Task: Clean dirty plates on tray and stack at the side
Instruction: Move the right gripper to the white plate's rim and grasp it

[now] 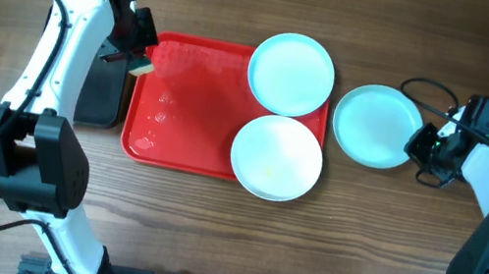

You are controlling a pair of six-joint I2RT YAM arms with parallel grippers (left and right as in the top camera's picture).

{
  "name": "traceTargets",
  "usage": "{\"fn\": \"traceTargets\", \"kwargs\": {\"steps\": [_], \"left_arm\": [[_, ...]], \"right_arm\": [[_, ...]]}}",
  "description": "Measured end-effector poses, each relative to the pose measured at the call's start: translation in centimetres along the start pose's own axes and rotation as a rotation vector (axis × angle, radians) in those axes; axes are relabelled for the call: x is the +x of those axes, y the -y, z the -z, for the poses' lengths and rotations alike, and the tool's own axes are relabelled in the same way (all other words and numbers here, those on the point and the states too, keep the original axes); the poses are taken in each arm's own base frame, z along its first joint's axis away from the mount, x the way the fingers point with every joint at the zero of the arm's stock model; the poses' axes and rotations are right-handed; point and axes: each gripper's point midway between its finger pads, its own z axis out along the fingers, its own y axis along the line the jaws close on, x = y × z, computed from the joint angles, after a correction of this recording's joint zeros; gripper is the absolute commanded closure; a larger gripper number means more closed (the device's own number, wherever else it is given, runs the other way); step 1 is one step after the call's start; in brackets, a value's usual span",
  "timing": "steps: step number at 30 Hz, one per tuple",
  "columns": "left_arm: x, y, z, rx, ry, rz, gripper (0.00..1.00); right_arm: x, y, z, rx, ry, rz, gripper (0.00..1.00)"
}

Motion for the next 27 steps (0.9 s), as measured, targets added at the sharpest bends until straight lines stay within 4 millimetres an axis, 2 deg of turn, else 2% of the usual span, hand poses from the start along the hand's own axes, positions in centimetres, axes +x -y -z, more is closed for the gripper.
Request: {"fn": "traceTargets", "kwargs": {"steps": [4, 8, 13, 15, 18, 22, 27], "left_arm": [[0.0, 0.0, 0.0, 0.0, 0.0, 0.0, 0.96], [0.0, 0.0, 0.0, 0.0, 0.0, 0.0, 0.96], [0.0, 0.0, 0.0, 0.0, 0.0, 0.0, 0.96], [0.0, 0.0, 0.0, 0.0, 0.0, 0.0, 0.96], [0.0, 0.0, 0.0, 0.0, 0.0, 0.0, 0.96], [0.0, 0.0, 0.0, 0.001, 0.0, 0.0, 0.96], [0.0, 0.0, 0.0, 0.0, 0.0, 0.0, 0.96]], "right_arm": [[0.8, 0.2, 0.0, 0.004, -0.031, -0.001, 0.62], [3.1, -0.3, 0.6, -0.024, -0.147, -0.021, 0.62], [3.3, -3.3, 3.5, -0.131, -0.221, -0.014, 0.61], [3.3, -4.9, 4.9, -0.166, -0.208, 0.021, 0.61], [4.4, -7.8, 6.8, -0.214, -0.208, 0.104, 0.61], [7.3, -11.5, 6.7, -0.236, -0.254, 0.231, 0.61], [10.9, -13.6, 5.7, -0.179, -0.286, 0.361, 0.61]]}}
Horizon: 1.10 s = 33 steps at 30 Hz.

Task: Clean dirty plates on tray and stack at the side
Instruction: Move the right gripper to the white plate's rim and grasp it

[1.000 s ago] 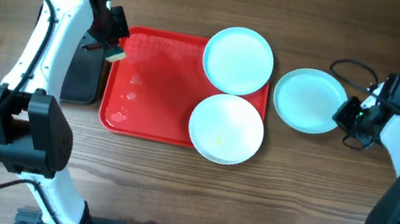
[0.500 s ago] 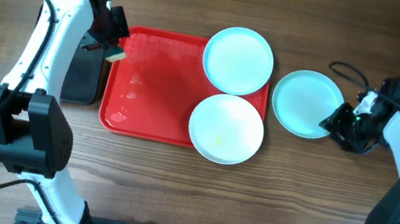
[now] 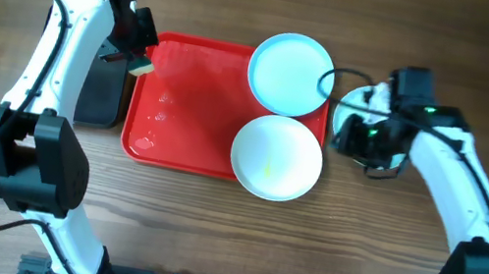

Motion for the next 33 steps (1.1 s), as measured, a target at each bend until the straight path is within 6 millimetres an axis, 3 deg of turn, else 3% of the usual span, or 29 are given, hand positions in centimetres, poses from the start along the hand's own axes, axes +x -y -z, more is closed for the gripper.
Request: {"fn": "traceTargets", "kwargs": {"steps": [4, 10, 15, 21, 33], "left_arm": [[0.0, 0.0, 0.0, 0.0, 0.0, 0.0, 0.96], [0.0, 0.0, 0.0, 0.0, 0.0, 0.0, 0.96], [0.0, 0.0, 0.0, 0.0, 0.0, 0.0, 0.96], [0.0, 0.0, 0.0, 0.0, 0.0, 0.0, 0.96], [0.0, 0.0, 0.0, 0.0, -0.001, 0.0, 0.96]], "right_arm": [[1.0, -0.7, -1.7, 0.049, -0.012, 0.049, 0.62], [2.3, -0.1, -4.2, 0.111, -0.047, 0.061, 0.66], [2.8, 0.4, -5.4, 0.129, -0.067, 0.056, 0.79], [2.9, 0.4, -5.6, 0.135, -0.066, 0.051, 0.95], [3.9, 0.2, -4.7, 0.152, -0.122, 0.042, 0.96]]}}
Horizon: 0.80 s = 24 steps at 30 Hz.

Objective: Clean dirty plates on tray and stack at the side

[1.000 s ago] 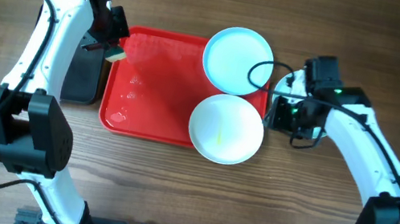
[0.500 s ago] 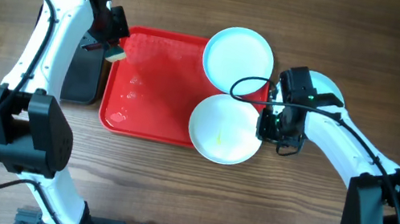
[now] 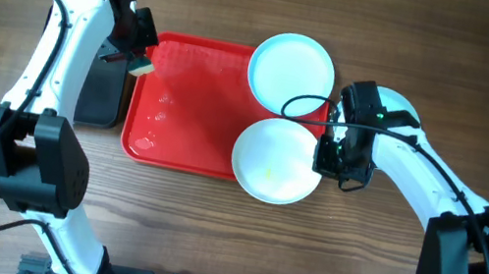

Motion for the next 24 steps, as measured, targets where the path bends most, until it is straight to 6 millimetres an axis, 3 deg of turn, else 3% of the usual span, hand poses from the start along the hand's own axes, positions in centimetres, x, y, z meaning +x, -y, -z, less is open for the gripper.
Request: {"fn": "traceTargets", "kwargs": {"steps": [4, 11, 14, 16, 21, 24], "left_arm": [[0.0, 0.0, 0.0, 0.0, 0.0, 0.0, 0.96], [0.0, 0.0, 0.0, 0.0, 0.0, 0.0, 0.96], [0.0, 0.0, 0.0, 0.0, 0.001, 0.0, 0.96], [0.0, 0.0, 0.0, 0.0, 0.0, 0.0, 0.96], [0.0, 0.0, 0.0, -0.001, 0.0, 0.0, 0.96], [0.0, 0.0, 0.0, -0.001, 0.0, 0.0, 0.96]], "right_arm": [[-1.2, -3.3, 0.9, -0.045, 0.053, 0.048, 0.96], [-2.4, -13.0, 1.0, -0.168, 0.244, 0.119, 0.96], [-3.6, -15.7, 1.2, -0.205, 0.35, 0.104, 0.96], [-4.6, -16.7, 0.6, -0.217, 0.388, 0.079, 0.96], [-5.3, -16.3, -3.2, -0.162, 0.343, 0.032, 0.96], [-5.9, -16.8, -4.3, -0.151, 0.333, 0.042, 0.96]]}}
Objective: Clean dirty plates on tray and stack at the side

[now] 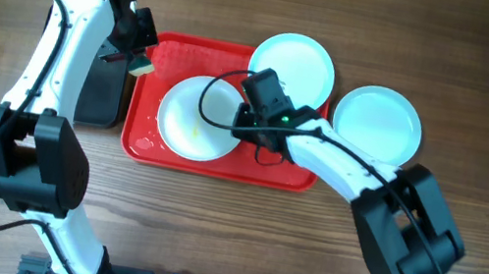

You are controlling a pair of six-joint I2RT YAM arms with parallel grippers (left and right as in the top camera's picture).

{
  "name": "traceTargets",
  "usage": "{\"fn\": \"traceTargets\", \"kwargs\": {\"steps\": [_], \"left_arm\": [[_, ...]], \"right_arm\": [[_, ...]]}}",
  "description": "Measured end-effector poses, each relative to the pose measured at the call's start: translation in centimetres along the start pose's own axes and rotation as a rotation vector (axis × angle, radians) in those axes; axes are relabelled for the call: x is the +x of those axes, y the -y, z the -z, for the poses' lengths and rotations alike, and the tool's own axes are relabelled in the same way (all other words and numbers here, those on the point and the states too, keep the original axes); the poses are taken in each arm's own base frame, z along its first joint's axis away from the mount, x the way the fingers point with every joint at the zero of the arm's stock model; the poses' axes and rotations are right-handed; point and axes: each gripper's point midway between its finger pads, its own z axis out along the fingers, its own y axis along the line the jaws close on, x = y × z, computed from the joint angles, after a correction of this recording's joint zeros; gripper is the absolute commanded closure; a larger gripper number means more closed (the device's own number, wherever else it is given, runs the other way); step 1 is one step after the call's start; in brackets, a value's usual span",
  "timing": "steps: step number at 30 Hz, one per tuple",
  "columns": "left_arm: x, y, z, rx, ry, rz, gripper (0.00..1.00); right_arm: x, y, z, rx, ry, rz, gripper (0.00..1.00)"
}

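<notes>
A white plate (196,117) with a small yellowish smear lies in the left middle of the red tray (264,168). My right gripper (245,120) sits at this plate's right rim and looks shut on it. A second white plate (296,66) rests on the tray's far right corner. A pale blue plate (378,125) lies on the table right of the tray. My left gripper (138,58) hangs over the tray's far left corner, shut on a small yellow-green sponge (144,67).
A black flat container (101,91) lies against the tray's left side, under the left arm. The right arm stretches across the tray's near right part. Bare wooden table (209,231) lies in front of the tray.
The right gripper, then at the right rim of the near white plate on the tray's right side, has moved left. The plate has come with it to the tray's left middle. The left arm stayed.
The right gripper first stood at the pale blue plate's right edge on the table. Then it was over that plate's left part, then at the near white plate's right rim. Now that plate lies further left on the tray. The left gripper held the sponge throughout.
</notes>
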Motion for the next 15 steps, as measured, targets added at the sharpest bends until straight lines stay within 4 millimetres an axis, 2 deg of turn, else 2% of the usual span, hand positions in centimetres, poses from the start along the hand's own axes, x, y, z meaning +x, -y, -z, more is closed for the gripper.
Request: {"fn": "traceTargets", "kwargs": {"steps": [2, 6, 9, 15], "left_arm": [[0.0, 0.0, 0.0, 0.0, 0.0, 0.0, 0.96], [0.0, 0.0, 0.0, 0.0, -0.001, 0.0, 0.96], [0.1, 0.1, 0.0, 0.008, -0.004, 0.0, 0.96], [0.5, 0.5, 0.0, 0.03, -0.024, -0.001, 0.96]], "right_arm": [[-0.4, -0.6, -0.1, -0.009, 0.006, 0.007, 0.95], [-0.7, -2.2, -0.2, -0.045, 0.015, 0.041, 0.75], [-0.3, -2.7, -0.6, -0.071, -0.007, 0.065, 0.73], [-0.3, -2.6, -0.7, -0.116, -0.053, 0.074, 0.74]]}}
